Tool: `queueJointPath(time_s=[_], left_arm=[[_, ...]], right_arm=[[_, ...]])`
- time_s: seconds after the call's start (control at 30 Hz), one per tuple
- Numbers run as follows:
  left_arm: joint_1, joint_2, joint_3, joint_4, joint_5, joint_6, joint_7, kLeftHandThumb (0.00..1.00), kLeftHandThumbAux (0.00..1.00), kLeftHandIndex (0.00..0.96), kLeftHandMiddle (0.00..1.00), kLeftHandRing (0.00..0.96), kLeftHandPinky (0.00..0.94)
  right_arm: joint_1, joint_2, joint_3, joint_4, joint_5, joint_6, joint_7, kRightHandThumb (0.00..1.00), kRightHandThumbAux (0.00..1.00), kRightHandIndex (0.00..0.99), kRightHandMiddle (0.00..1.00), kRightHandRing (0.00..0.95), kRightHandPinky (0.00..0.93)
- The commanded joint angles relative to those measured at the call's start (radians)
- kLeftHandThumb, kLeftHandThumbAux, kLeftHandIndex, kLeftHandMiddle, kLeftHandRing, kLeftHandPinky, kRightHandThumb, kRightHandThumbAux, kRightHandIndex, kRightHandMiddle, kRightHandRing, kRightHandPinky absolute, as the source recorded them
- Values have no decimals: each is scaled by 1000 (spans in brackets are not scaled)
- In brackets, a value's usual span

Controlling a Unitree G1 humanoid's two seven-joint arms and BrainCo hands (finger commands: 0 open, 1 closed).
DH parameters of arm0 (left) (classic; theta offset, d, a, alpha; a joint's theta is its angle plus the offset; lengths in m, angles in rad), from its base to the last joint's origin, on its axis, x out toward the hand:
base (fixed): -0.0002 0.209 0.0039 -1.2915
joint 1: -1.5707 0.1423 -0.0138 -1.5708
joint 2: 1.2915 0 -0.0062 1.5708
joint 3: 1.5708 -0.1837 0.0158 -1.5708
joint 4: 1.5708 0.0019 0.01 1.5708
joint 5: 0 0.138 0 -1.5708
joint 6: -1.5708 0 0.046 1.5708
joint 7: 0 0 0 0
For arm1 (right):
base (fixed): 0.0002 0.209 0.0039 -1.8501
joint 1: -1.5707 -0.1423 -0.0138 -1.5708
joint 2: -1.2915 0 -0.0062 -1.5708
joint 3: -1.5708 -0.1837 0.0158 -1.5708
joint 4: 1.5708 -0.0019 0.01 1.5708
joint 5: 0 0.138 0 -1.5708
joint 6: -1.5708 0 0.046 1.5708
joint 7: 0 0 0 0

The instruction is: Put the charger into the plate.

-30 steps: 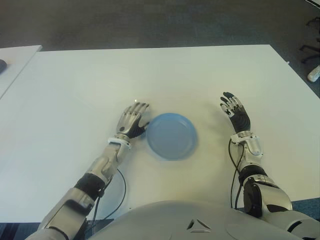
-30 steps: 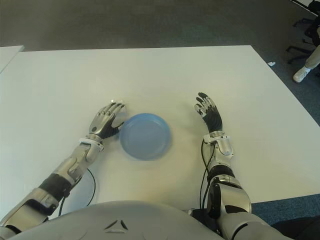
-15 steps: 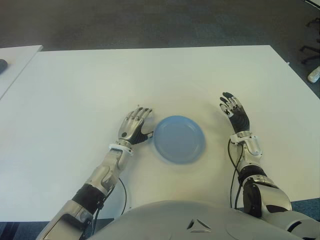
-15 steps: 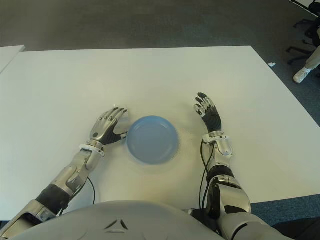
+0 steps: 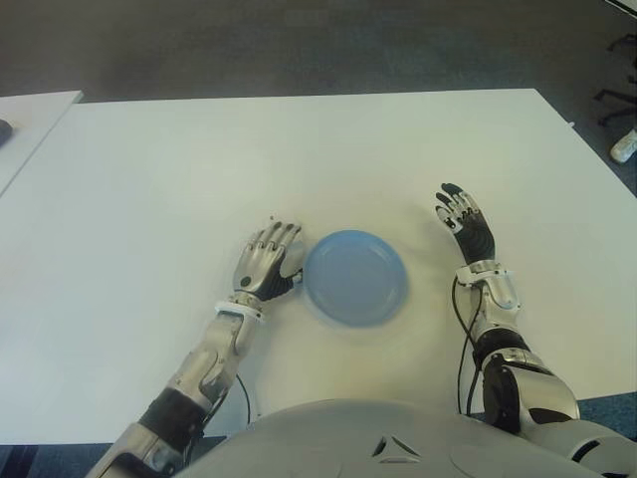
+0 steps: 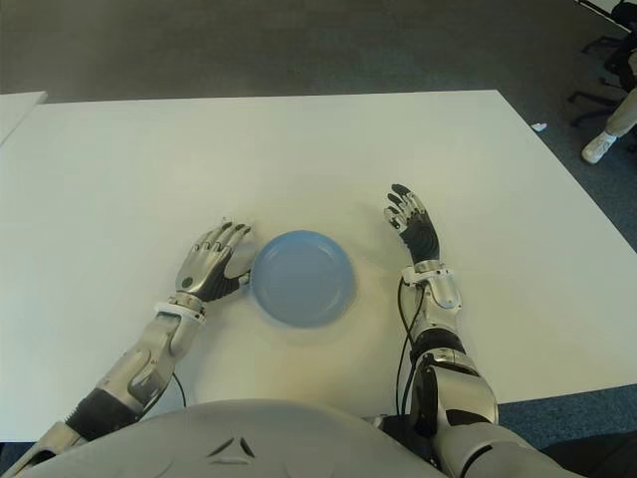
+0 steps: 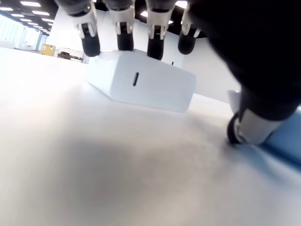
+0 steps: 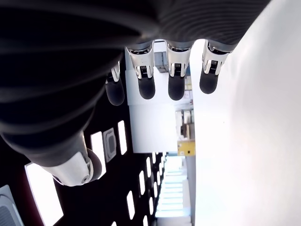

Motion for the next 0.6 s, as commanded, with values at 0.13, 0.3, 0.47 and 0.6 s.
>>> queueJointPath(time_s=[0.13,0.3,0.47,0.6], left_arm=[[51,-17,-20,-16,39,54,-50,0,554,72,103,79,81],[57,-29,-22,-14,46,61,-47,0,549,68,101,81,91],[60,-34,-21,-12,46,62,-46,0,546,64,99,79,87],[64,-39,-20,-10,44,59,-43,0,554,63,98,77,82]], right_arm=[[71,67,7,58,-3,29,-10,248,666,121,101,80,65],[69,68,8,60,-5,30,-13,248,666,121,101,80,65],[68,69,9,60,-7,30,-15,248,666,121,101,80,65],[68,70,9,60,-7,29,-16,248,666,121,101,80,65]])
